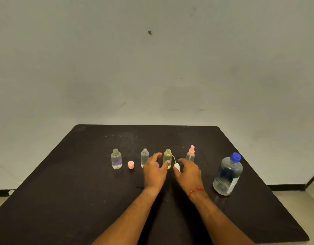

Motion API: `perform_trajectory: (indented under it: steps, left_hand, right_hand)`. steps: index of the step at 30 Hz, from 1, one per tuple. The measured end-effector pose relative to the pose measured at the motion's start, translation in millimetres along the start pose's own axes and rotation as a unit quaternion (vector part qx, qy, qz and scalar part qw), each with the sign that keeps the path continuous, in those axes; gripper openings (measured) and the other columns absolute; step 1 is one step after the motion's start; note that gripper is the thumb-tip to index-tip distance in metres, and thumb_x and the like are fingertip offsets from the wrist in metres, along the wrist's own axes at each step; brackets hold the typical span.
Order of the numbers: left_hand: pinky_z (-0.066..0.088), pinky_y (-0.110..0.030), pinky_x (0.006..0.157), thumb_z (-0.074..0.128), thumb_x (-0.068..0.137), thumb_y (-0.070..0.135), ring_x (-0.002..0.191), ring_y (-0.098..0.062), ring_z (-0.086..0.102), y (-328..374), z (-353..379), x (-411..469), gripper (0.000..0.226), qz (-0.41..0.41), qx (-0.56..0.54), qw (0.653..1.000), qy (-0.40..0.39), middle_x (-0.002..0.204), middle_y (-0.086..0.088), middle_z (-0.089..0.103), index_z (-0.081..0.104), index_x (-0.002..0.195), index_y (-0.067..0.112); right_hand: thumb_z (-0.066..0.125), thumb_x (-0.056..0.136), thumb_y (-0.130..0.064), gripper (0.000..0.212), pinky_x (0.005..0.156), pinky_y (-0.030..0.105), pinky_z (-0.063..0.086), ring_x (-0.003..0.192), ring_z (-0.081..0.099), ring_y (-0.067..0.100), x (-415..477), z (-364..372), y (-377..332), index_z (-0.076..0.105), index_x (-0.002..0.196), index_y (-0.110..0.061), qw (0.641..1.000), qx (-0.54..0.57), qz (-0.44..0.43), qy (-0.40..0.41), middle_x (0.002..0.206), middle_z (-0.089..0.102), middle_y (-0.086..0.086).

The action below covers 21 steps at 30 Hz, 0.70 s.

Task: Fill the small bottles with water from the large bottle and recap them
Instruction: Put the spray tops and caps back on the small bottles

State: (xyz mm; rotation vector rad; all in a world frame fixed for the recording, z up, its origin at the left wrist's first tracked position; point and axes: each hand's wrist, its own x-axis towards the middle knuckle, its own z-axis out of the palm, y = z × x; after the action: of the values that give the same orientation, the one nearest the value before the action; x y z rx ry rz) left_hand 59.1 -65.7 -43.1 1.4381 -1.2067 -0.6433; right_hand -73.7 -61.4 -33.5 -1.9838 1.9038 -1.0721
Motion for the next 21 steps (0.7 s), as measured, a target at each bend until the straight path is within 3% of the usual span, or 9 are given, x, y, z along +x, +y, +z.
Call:
perform_trajectory:
  steps: [3,6,8,10,15,21]
  left_hand:
    - [0.062,-0.045,0.078,0.079,0.085,0.031,0.106,-0.016,0.065,-2,7,6,0.053,-0.006,0.023,0.999,-0.025,0.127,0.003,0.065,0.061,0.134,0.021]
    - [0.06,-0.04,0.088,0.08,0.084,0.031,0.106,-0.018,0.067,0,12,11,0.056,-0.003,0.035,0.999,-0.038,0.127,0.005,0.064,0.059,0.135,0.019]
    - [0.056,-0.031,0.094,0.08,0.083,0.03,0.105,-0.009,0.063,0,16,15,0.055,0.0,0.036,0.998,-0.046,0.122,0.01,0.063,0.06,0.133,0.019]
    - [0.057,-0.03,0.09,0.081,0.082,0.029,0.1,-0.006,0.064,1,19,19,0.051,0.002,0.036,0.998,-0.053,0.116,0.008,0.068,0.063,0.129,0.02]
    - [0.063,-0.04,0.072,0.08,0.085,0.025,0.08,-0.015,0.072,3,23,22,0.042,-0.005,0.035,0.998,-0.061,0.098,0.008,0.071,0.067,0.124,0.021]
    - [0.063,-0.041,0.071,0.081,0.083,0.028,0.081,-0.01,0.07,4,18,18,0.037,-0.001,0.023,0.998,-0.063,0.089,0.02,0.065,0.069,0.118,0.024]
  right_hand:
    - [0.07,0.082,-0.034,0.024,0.077,0.027,0.052,0.087,0.063,0.017,3,5,0,0.066,0.102,-0.022,0.999,-0.031,0.006,-0.016,0.094,0.067,-0.002]
    - [0.07,0.081,-0.034,0.016,0.071,0.03,0.053,0.082,0.063,0.019,5,10,0,0.063,0.089,-0.021,0.998,-0.051,0.013,-0.028,0.087,0.065,-0.001]
    - [0.069,0.083,-0.033,0.016,0.072,0.033,0.055,0.083,0.063,0.019,6,14,2,0.063,0.089,-0.02,0.998,-0.063,0.012,-0.029,0.087,0.065,0.0]
    - [0.066,0.086,-0.031,0.012,0.074,0.034,0.056,0.085,0.062,0.019,8,16,4,0.062,0.09,-0.019,0.998,-0.064,0.01,-0.027,0.088,0.065,0.001]
    - [0.061,0.088,-0.024,0.007,0.072,0.032,0.054,0.085,0.063,0.02,9,12,5,0.059,0.093,-0.02,0.998,-0.056,0.013,-0.017,0.091,0.065,0.001]
    - [0.07,0.084,-0.019,0.015,0.066,0.022,0.048,0.072,0.059,0.012,3,-12,7,0.058,0.093,-0.023,0.998,0.028,0.004,0.06,0.085,0.063,-0.002]
